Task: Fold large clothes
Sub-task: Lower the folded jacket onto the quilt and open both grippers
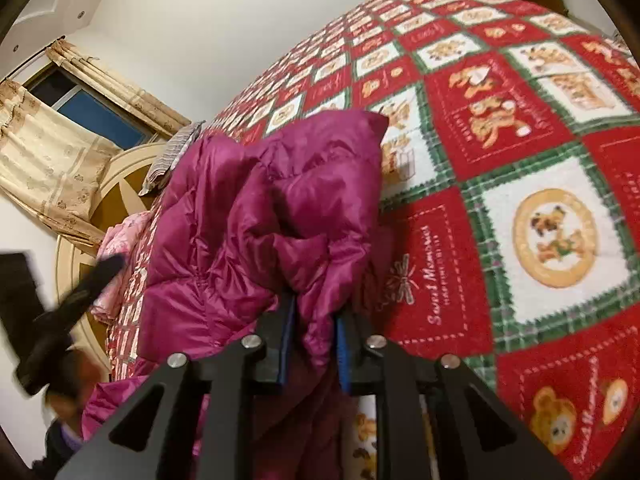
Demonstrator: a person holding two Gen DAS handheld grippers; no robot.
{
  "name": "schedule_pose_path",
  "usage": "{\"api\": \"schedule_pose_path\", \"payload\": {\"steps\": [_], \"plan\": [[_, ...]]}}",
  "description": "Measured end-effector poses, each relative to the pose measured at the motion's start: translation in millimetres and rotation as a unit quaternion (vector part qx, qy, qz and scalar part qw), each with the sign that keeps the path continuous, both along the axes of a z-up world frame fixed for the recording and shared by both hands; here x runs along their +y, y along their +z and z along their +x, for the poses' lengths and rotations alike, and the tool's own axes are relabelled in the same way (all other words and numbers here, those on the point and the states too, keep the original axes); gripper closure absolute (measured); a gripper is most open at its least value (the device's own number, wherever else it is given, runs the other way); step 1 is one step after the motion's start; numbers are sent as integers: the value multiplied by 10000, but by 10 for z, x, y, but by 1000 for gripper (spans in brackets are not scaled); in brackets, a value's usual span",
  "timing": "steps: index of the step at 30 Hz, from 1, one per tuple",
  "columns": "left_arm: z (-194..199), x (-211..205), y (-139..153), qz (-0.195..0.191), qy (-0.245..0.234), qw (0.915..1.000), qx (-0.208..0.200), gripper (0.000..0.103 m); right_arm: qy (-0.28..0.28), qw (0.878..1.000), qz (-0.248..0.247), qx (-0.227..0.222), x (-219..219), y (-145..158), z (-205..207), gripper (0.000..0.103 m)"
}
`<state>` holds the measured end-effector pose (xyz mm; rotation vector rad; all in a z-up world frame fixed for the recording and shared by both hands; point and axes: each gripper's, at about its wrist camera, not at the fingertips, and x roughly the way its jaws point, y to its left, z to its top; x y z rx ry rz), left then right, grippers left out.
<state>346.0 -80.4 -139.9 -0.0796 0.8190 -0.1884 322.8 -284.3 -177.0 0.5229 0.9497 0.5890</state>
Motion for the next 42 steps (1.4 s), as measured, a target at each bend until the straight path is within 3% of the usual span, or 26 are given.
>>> {"api": "schedule_pose_path", "payload": {"steps": [3,7,10,13,15,17,20,22,25,29,33,38,42], "plan": [[-134,-138,-92,403,212,9982,-389,33,-141,9990,-395,-144,-49,176,-85,76],[-147,-259,-107,760,285,9954,-509,33,-430,9940,-816,-586,-86,617,-159,76],[-152,-300,-127,953,507,9926,-548,32,-557,9940,-674,-661,22,962,-107,76],[-163,-398,-162,1286,730,9868,-657,31,-617,9976,-142,-288,256,1122,37,76],[-192,-441,-185,1496,749,9833,-712,31,-662,9977,-45,-147,425,1094,123,76],[-214,-423,-175,1473,718,9841,-683,31,-757,9967,-263,-157,578,1028,192,76],[-239,-272,-109,1042,614,9911,-548,31,-1004,9920,-766,-90,689,753,313,76],[-232,-178,-42,790,561,9942,-472,30,-1008,9914,-831,47,676,517,400,76],[-153,-17,154,550,690,9946,-545,31,-1015,9878,-1179,-73,677,259,469,80],[241,12,297,811,856,9916,-540,30,-803,9868,-1309,-505,675,110,459,80],[790,-89,91,1390,960,9854,-189,30,-612,9853,-1408,-755,689,37,446,80],[988,-133,-189,1498,1033,9833,54,28,-628,9884,-1155,-767,617,-57,435,81],[1122,-80,-352,1332,1122,9844,271,26,-621,9931,-773,-620,544,-136,496,81]]}}
